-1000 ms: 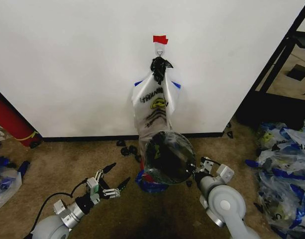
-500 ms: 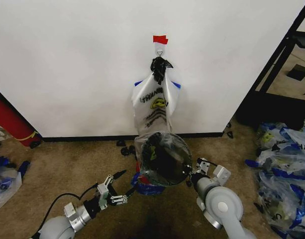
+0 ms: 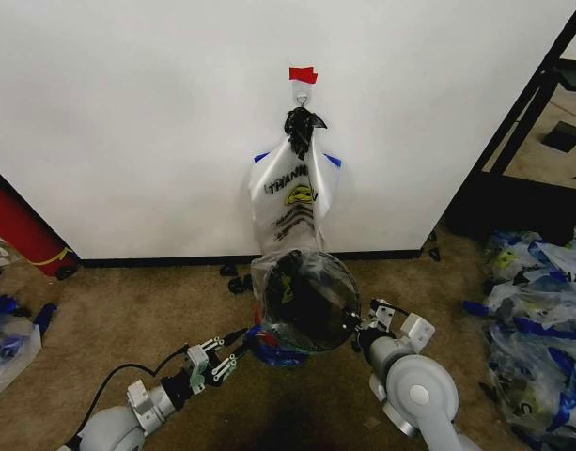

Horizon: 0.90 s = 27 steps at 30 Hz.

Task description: Pick up the garbage bag from the wall and place it over the trash bin.

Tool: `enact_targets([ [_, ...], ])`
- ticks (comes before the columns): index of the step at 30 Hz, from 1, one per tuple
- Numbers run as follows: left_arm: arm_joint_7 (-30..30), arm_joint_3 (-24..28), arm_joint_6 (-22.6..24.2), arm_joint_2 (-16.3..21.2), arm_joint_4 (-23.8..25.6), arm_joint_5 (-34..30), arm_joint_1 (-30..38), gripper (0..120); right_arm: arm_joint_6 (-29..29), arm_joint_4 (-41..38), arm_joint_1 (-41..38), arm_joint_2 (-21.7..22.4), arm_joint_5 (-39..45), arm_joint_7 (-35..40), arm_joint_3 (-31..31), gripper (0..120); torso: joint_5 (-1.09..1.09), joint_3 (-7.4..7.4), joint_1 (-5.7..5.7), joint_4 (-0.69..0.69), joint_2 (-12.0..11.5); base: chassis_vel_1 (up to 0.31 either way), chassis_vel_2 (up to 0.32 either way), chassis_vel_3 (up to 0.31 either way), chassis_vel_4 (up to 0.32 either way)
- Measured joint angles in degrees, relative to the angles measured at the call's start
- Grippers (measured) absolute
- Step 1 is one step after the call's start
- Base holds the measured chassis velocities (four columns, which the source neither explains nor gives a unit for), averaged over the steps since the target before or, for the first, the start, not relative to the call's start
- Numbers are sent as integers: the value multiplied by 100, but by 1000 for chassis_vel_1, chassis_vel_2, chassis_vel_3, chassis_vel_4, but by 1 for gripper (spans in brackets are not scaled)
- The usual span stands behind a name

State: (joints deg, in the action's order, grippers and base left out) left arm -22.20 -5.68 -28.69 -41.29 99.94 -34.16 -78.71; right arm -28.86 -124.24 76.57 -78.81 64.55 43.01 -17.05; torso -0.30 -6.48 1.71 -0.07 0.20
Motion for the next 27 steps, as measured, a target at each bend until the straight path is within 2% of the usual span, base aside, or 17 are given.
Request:
enact_targets([
  [4,62,50,-4,-32,0,18,38,0,0,-23,34,6,-4,-1,-3,0,0,0,0,0,0,0,0,0,0],
  [19,995,322,42,-333,-194,238,558,0,-2,-224,247,-3,-59,-79,-16,0,0,0,0,-1,0,0,0,0,0],
  [27,1078,321,61,-307,-88,445,411,0,-4,-302,330,-14,-137,-101,-31,0,0,0,0,0,0,0,0,0,0],
])
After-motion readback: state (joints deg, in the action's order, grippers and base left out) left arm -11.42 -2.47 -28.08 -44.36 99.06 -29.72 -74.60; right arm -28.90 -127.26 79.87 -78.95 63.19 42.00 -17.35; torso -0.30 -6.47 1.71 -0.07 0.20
